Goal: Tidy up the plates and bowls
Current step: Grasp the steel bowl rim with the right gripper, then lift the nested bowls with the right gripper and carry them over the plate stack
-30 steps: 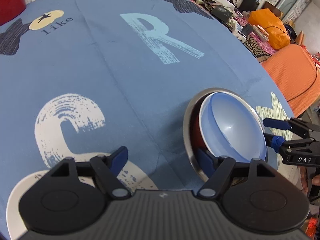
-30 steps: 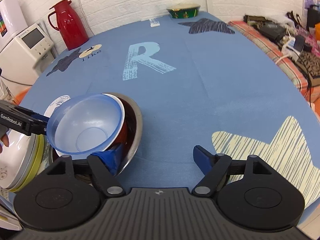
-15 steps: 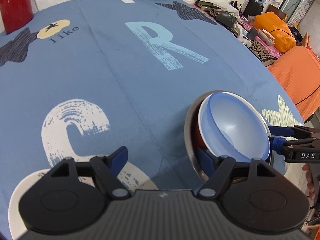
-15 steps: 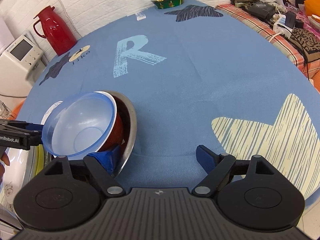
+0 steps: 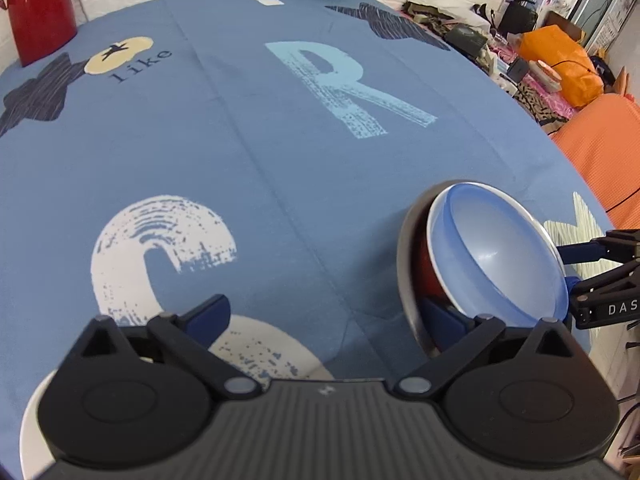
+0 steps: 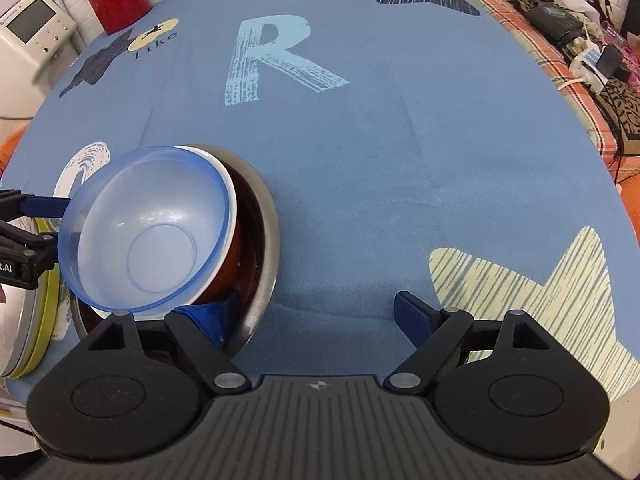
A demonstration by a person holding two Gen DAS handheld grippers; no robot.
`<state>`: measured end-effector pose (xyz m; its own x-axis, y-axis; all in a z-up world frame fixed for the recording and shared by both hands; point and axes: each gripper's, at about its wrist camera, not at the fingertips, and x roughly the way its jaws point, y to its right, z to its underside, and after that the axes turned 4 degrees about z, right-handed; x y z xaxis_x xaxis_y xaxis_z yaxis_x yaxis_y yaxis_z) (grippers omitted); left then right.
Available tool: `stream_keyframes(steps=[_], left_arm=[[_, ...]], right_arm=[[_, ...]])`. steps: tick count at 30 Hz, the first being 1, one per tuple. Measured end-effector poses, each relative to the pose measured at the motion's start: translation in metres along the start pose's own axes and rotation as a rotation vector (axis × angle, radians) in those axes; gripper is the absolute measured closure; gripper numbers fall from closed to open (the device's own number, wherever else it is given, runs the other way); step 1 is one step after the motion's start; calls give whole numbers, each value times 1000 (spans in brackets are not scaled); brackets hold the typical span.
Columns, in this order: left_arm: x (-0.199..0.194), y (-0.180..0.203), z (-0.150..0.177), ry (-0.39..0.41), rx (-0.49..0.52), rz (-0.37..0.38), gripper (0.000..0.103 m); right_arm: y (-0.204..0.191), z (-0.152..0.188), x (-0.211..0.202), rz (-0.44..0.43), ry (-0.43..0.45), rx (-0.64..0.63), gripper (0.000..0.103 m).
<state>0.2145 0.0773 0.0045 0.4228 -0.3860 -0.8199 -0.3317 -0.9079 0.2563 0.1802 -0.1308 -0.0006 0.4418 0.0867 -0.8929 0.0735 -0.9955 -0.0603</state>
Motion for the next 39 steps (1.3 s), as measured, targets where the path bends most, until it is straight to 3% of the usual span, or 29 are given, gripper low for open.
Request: stream_keyframes(steps=[4,11,13,16,18,19,21,22,24,26,29,39], left_arm=[[2,-9,0,-4,-40,47,2],[2,-8,1,3,-40,46,3],[1,-8,1,4,-41,57,6],[-3,-6,2,16,-39,76,17],[-6,-4,1,12,-46,124,34],[-6,-6,1,-2,-75,177,51],[0,-8,3,-29,-112,229,57],[1,-7,5,-26,-116,240,59],[5,-4,11,-37,-135,264,67],[6,1,15,-33,-138,274,76],[5,6,16,-19,-134,250,82],[3,12,16,-13,-101,228,81]], right_arm=[[0,3,-1,9,18,12,29],[0,-2,0,8,-14,7,24],[-2,2,-2,11,17,-3,29],[-9,8,-9,-12,78,-54,43],[-12,10,-12,-67,98,-82,71],[-15,11,-13,-85,105,-96,79],[-26,14,-12,-91,111,-149,89],[-31,16,-8,-114,98,-163,89],[-39,20,-9,-80,132,-203,89],[-35,19,-8,-108,139,-178,89],[-29,20,-7,-167,156,-128,89],[-25,21,-5,-194,210,-124,89]])
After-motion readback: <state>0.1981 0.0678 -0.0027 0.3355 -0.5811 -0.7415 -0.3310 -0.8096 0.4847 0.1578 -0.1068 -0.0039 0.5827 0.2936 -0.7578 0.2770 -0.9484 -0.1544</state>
